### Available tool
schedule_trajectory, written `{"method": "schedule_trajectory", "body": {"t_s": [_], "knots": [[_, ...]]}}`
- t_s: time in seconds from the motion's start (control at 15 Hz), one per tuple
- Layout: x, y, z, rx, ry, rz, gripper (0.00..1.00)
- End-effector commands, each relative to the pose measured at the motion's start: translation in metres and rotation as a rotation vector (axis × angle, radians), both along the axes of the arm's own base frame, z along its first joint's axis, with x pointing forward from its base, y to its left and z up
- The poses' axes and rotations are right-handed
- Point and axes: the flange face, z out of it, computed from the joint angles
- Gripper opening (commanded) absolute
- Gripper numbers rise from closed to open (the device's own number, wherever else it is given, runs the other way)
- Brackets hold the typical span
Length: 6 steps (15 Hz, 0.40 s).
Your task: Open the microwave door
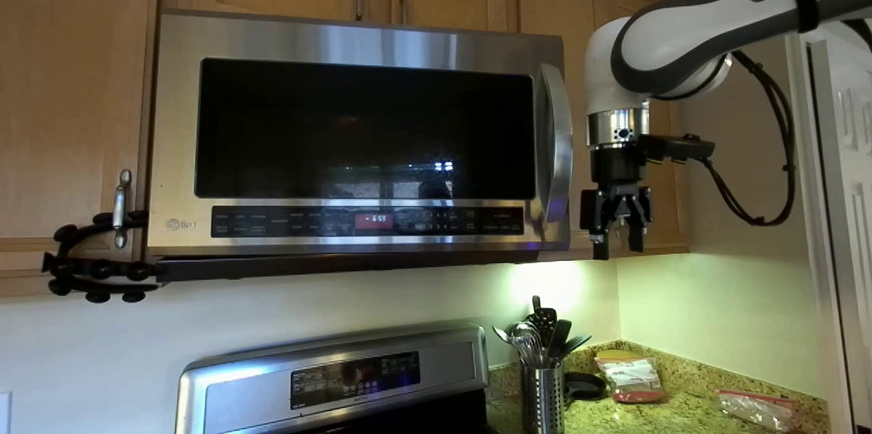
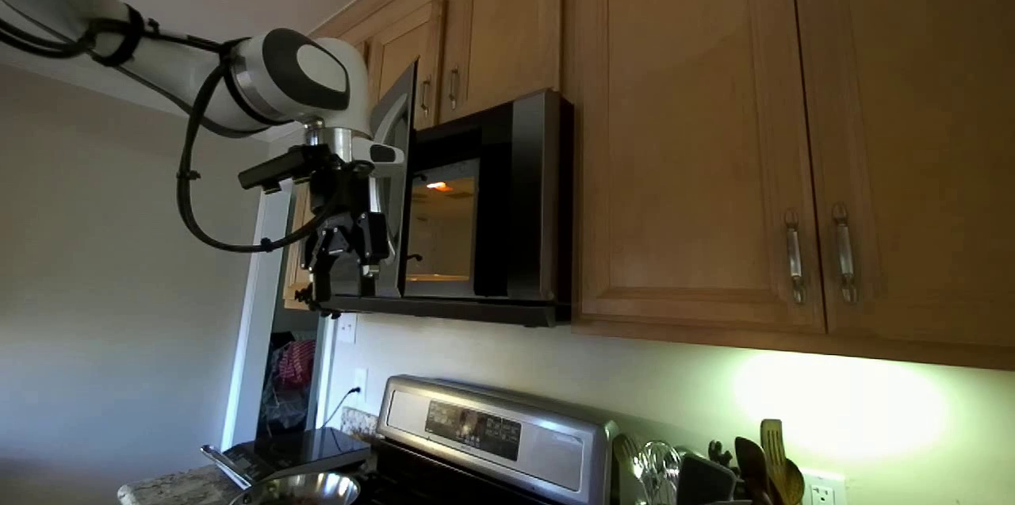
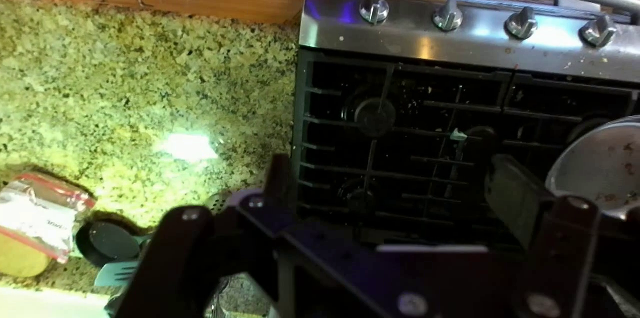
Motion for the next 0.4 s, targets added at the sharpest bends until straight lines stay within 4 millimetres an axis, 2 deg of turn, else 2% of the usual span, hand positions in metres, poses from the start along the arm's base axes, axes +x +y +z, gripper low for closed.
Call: {"method": "schedule_trajectory", "body": {"t_s": [0.0,0.13,0.2,0.33], "knots": [[-0.011,-0.021,-0.018,0.077,0.02,-0.006,1.0],[-0.012,-0.029,-0.03,0.048,0.035,-0.024,1.0],[-0.002,-0.023,-0.02,0.046,0.044,-0.023,1.0],[-0.002,-0.026,-0.029,0.048,0.058,-0.029,1.0]]}}
